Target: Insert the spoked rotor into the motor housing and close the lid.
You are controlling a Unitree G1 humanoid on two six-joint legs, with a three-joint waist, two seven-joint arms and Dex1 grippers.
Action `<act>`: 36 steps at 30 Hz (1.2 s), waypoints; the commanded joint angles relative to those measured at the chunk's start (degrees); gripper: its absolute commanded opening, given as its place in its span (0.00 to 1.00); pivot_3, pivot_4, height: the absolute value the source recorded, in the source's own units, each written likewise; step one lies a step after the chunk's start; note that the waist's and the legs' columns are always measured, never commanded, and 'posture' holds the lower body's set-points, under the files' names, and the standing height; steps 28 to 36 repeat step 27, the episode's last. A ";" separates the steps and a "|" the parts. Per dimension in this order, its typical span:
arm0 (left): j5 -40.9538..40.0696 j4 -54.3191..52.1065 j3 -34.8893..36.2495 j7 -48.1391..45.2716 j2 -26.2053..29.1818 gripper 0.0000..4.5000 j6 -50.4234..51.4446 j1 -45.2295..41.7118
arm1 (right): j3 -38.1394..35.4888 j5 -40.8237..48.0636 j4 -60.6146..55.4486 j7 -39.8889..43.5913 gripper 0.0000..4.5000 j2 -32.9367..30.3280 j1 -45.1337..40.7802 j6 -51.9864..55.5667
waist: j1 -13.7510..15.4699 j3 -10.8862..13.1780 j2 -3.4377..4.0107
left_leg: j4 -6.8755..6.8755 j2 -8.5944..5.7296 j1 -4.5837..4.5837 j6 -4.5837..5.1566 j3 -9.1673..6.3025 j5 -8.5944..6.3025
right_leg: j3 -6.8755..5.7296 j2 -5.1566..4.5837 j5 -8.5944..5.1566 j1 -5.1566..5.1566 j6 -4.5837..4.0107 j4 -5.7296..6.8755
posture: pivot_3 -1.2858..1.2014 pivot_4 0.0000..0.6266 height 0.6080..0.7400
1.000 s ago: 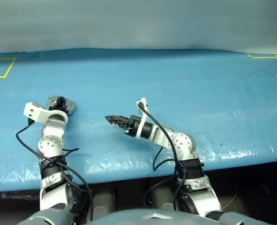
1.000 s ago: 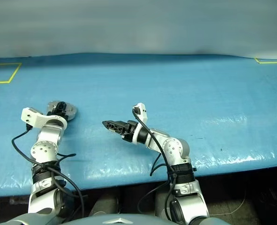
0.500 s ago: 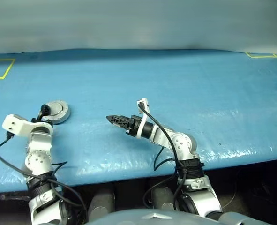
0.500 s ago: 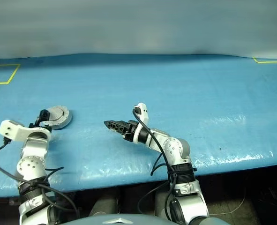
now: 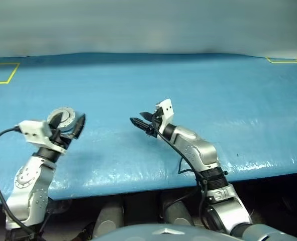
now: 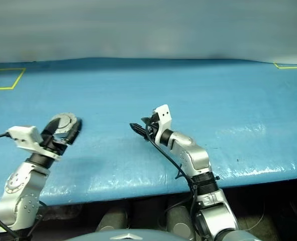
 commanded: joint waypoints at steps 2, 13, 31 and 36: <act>5.89 1.50 -4.23 -6.99 1.28 0.99 -7.03 -0.58 | -0.63 -3.52 5.63 3.71 0.71 -2.62 -3.79 -6.89 | -0.12 0.01 0.03 | -0.01 0.01 0.01 0.00 0.01 0.00 | 0.00 0.01 0.00 -0.01 -0.02 0.01 | 0.52 0.24 1.00; 8.42 6.22 -9.91 -17.75 3.48 1.00 -10.49 -4.60 | 0.28 -0.83 1.11 18.78 0.96 -7.78 -1.00 -7.00 | 0.22 0.04 0.07 | -0.04 0.01 0.00 0.08 0.00 -0.04 | 0.00 -0.01 0.02 0.01 0.01 -0.01 | 0.52 0.24 1.00; 9.33 11.78 -9.44 -18.61 1.43 1.00 -13.61 -8.17 | 0.46 -4.11 -1.66 15.38 0.99 -6.33 2.01 -9.94 | 0.32 0.04 0.07 | 0.01 0.01 0.06 0.08 0.02 -0.03 | 0.01 0.00 0.17 0.06 0.27 0.01 | 0.52 0.24 1.00; 9.33 11.78 -9.44 -18.61 1.43 1.00 -13.61 -8.17 | 0.46 -4.11 -1.66 15.38 0.99 -6.33 2.01 -9.94 | 0.32 0.04 0.07 | 0.01 0.01 0.06 0.08 0.02 -0.03 | 0.01 0.00 0.17 0.06 0.27 0.01 | 0.52 0.24 1.00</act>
